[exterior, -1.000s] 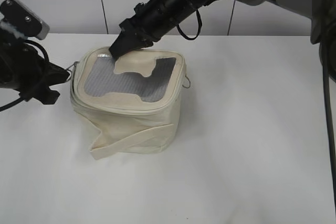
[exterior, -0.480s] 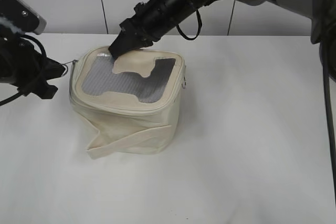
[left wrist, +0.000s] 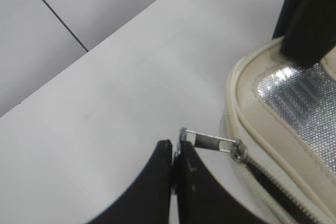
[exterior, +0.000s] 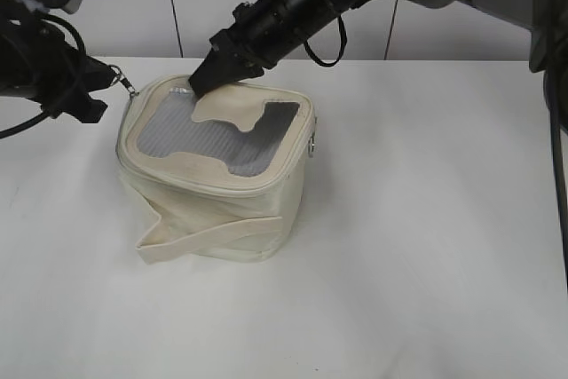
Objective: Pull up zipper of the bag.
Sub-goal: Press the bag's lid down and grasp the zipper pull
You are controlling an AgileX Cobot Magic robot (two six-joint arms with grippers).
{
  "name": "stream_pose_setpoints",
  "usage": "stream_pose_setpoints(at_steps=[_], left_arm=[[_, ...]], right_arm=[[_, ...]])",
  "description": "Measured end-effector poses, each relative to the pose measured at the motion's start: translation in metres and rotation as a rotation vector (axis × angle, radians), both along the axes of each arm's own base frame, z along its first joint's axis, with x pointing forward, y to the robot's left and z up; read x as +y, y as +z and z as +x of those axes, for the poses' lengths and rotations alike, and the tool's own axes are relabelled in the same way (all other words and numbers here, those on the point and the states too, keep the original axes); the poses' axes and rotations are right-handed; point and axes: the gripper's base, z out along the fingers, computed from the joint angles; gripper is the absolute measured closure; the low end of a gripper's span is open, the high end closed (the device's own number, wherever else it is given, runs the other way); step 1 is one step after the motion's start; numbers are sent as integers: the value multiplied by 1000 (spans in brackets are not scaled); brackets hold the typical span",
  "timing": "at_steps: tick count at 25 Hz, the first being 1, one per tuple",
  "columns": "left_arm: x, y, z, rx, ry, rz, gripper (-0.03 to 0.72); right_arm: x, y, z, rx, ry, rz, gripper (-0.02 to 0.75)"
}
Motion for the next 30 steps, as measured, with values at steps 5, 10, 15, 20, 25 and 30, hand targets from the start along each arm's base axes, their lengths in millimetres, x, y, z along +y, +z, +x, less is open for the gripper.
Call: stream_pose_setpoints(at_steps=[5,10,15,20,25,30], left_arm=[[-3,1,-1,8,-20,-25,697],[5,-3,-22,37,25,-43,697],[11,1,-56,29,22,-69,697],[7,0,-73,69,-32,-146,697],[5,-7,-80,129,-69,-159,697],[2,-13,-89,235,-110,-168,697]], right_arm=[[0,0,0,4,1,0,696],[0,0,0,21,-12,-7,696],[2,0,-2,34,-11,2,696],[5,0,-4,56,-21,5,696],[5,0,-4,63,-27,3,696],[5,0,-4,61,-33,0,696]])
